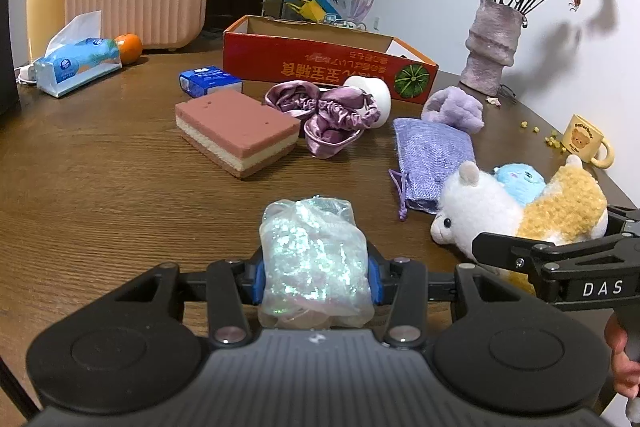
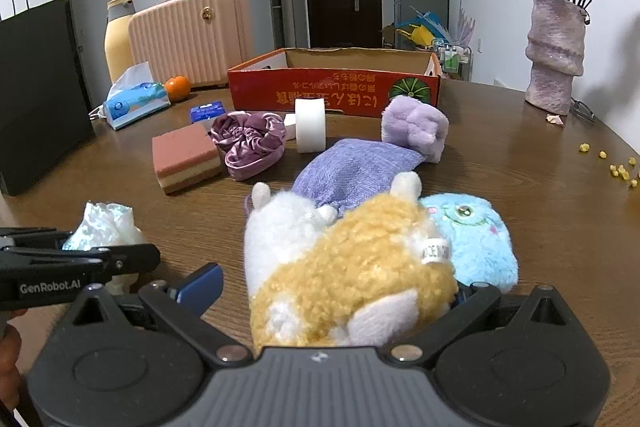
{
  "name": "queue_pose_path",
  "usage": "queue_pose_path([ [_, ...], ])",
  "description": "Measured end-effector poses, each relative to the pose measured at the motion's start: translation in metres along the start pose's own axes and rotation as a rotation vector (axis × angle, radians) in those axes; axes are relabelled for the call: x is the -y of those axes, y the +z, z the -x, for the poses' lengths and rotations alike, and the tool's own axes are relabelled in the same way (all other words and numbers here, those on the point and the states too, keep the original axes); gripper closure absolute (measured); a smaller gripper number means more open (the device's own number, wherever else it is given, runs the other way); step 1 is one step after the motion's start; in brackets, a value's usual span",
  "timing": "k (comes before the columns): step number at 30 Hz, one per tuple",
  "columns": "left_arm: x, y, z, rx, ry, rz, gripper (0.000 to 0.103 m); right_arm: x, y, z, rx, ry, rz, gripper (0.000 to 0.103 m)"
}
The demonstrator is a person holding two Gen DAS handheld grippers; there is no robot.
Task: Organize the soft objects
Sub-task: 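Close the left tool on the plastic bag while the right tool grasps the alpaca plush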
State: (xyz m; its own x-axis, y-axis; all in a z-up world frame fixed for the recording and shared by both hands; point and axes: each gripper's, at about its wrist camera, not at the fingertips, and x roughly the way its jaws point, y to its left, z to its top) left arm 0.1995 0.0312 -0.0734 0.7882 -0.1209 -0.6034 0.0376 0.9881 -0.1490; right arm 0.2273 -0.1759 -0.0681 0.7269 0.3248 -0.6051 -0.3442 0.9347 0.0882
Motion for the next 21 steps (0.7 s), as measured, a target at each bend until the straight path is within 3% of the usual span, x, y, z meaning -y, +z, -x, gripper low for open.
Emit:
queue_pose_path([
  [7,-0.006,0.000,-0.003,0.005,-0.006,0.012,0.057,-0.007,0.003,-0.009,-0.015,0.001,0.017,0.000],
  [21,-0.011,0.000,-0.004,0.011,-0.016,0.024,0.057,-0.021,0.003,-0.021,-0.033,-0.001,0.072,0.011],
])
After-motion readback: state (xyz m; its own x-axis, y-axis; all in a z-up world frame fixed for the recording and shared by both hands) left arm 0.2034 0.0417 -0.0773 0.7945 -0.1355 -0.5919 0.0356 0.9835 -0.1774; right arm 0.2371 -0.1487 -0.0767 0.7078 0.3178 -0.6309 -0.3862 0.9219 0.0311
